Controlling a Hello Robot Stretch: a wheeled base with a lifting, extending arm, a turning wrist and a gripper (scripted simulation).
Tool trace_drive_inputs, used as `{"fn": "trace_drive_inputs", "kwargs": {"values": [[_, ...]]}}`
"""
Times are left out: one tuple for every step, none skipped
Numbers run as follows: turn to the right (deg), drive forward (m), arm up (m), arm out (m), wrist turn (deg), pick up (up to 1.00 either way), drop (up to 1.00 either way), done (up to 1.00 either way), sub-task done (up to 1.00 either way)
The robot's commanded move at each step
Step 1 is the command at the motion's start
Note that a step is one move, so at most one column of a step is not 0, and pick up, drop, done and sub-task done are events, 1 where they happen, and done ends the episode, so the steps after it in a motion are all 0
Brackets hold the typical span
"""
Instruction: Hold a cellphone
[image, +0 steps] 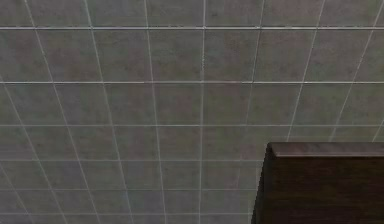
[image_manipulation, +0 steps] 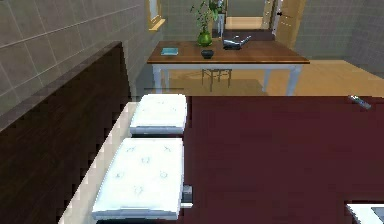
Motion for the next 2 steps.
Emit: {"fn": "trace_drive_inputs", "kwargs": {"values": [[0.0,0.0,0.5,0.0,0.0,0.0,0.0,0.0,0.0],[0.0,0.0,0.22,0.0,0.0,0.0,0.0,0.0,0.0]]}}
